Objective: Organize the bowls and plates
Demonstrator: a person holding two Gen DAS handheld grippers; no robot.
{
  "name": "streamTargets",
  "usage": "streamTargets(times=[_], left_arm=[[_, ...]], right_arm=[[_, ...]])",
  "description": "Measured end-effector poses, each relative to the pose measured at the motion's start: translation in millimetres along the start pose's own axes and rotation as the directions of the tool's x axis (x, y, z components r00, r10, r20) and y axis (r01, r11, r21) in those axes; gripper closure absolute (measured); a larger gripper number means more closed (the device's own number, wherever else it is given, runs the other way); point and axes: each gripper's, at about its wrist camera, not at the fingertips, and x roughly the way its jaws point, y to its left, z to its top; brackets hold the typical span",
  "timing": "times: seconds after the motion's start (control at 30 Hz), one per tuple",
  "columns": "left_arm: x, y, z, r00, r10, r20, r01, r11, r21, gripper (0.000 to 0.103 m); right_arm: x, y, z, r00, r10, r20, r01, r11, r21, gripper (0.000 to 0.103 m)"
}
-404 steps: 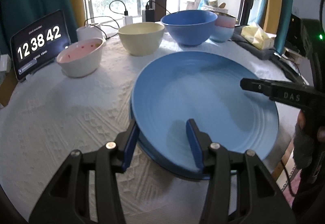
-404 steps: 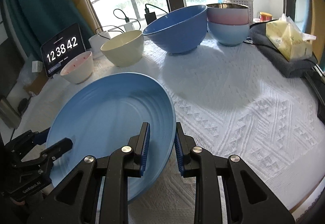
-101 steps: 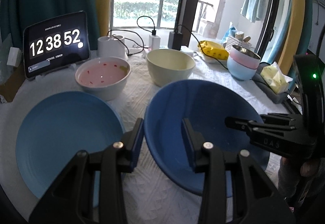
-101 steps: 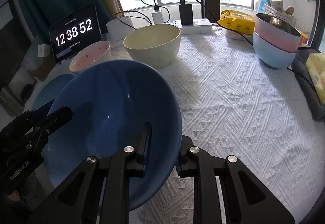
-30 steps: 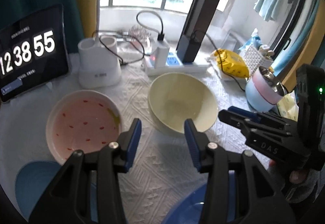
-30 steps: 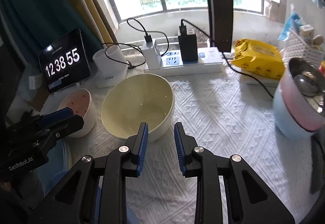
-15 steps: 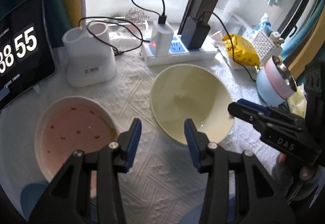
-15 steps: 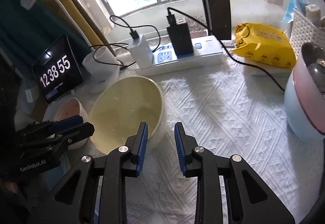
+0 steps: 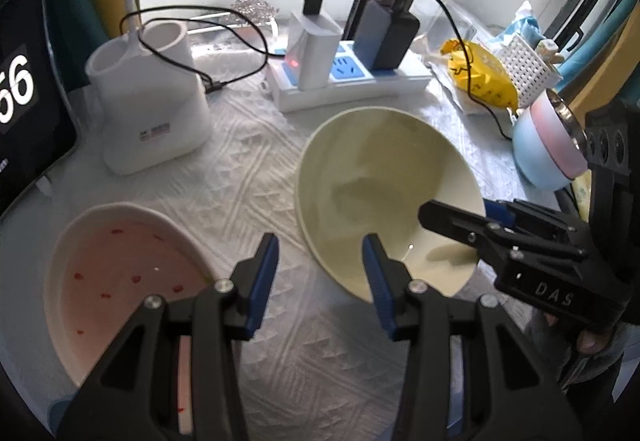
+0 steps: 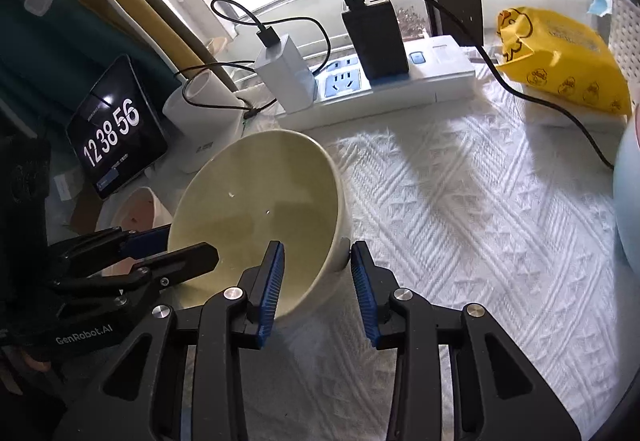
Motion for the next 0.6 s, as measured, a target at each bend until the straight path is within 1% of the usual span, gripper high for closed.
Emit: streamTargets(times=[0.07, 0.17, 0.4, 0.5, 0.6], left_arm=[[-1, -6, 0, 1.000, -0.017, 0.009, 0.017, 1.000, 0.020, 0.060], [-3, -11, -1, 1.000, -0.001, 0.022, 0.001, 0.999, 0.032, 0.061], [-10, -11, -6, 0.999, -0.008, 0.036, 0.007, 0.999, 0.036, 0.063], [-15, -12, -8, 0.998, -0.006, 0.054, 0.004, 0.999, 0.040, 0.063], [-22, -13, -9, 0.997, -0.021, 0.074, 0.018, 0.999, 0.037, 0.063]], right_arm=[[0, 4, -1, 1.000, -0.013, 0.011, 0.013, 1.000, -0.015, 0.067], [1, 10, -1, 0.999, -0.043, 0.019, 0.043, 0.999, -0.033, 0.070], [-4, 11, -2, 0.998, -0.054, 0.026, 0.055, 0.998, -0.044, 0.077], [-11, 16, -4, 0.997, -0.065, 0.044, 0.068, 0.996, -0.066, 0.078], [-20, 21, -5, 0.995, -0.075, 0.072, 0.081, 0.993, -0.088, 0.078]])
